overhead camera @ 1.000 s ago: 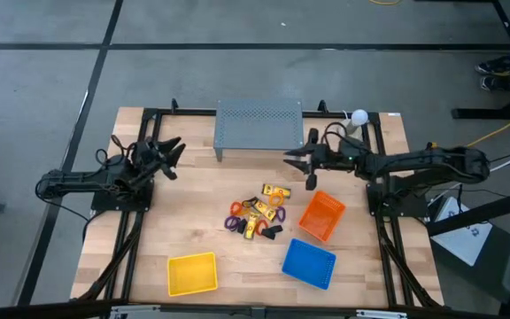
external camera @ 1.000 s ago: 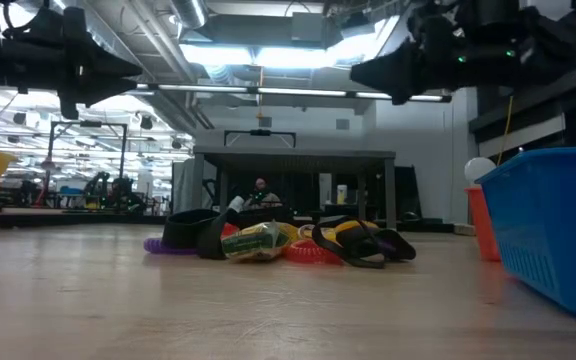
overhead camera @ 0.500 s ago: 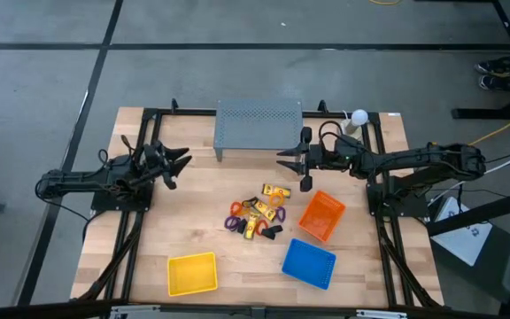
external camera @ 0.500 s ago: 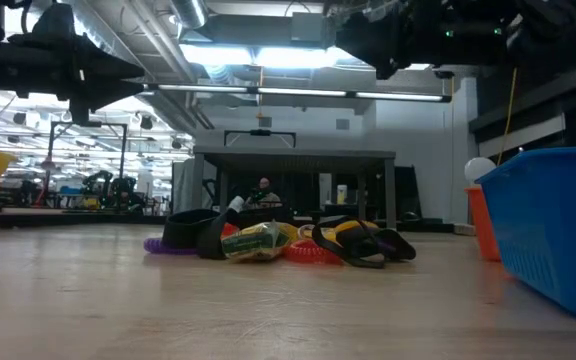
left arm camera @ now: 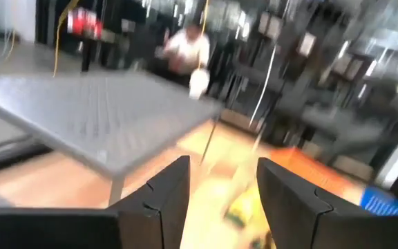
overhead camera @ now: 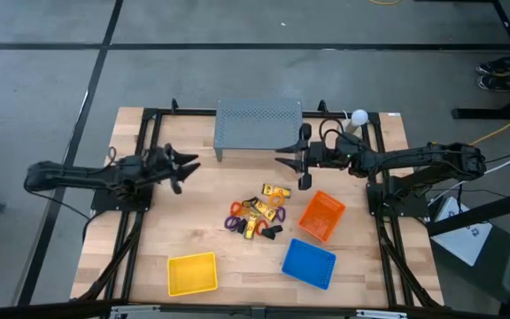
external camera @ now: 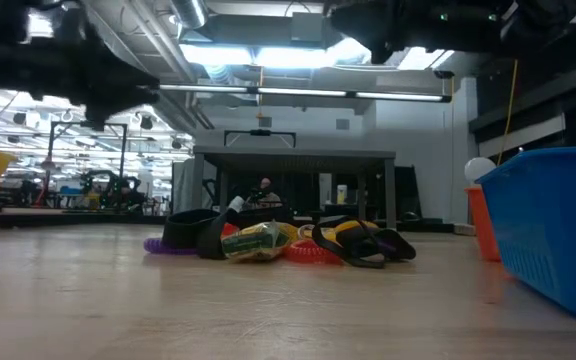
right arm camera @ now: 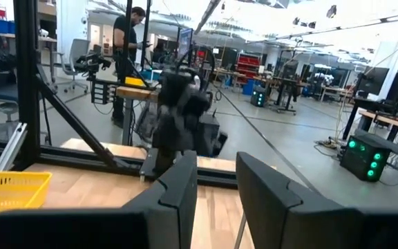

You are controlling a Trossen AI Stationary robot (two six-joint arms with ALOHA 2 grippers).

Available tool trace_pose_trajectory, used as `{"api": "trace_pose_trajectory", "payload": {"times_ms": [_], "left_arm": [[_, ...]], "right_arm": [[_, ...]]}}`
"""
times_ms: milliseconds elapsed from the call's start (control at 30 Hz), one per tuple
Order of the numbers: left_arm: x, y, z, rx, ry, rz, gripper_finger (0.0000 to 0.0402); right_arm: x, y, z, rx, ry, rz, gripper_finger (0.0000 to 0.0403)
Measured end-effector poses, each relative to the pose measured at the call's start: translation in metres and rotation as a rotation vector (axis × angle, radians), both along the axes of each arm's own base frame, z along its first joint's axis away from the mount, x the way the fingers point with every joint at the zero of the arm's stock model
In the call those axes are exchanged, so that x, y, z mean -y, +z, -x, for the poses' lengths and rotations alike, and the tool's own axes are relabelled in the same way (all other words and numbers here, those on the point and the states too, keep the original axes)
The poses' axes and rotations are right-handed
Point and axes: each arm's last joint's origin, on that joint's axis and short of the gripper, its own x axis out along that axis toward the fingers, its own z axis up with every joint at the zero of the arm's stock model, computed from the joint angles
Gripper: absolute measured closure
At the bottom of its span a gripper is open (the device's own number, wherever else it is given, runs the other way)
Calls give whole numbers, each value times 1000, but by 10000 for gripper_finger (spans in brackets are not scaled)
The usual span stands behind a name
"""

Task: Pick & Place Office Desk Supplies
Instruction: Put the black rubber band into the yellow basket

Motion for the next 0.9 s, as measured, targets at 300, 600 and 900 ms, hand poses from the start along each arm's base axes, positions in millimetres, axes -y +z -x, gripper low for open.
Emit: {"api": "trace_pose_trajectory", "payload": {"times_ms": [300, 600, 900], "left_arm": [[-4, 48, -78, -413, -72, -224, 237], [-7, 26, -146, -721, -252, -180, 237], [2, 30, -188, -774, -435, -265, 237]], "right_arm": [[3, 1, -3, -51, -94, -14, 298], [4, 24, 15, 32, -219, 54, 292], [0, 36, 44, -76, -476, 100, 252]]}}
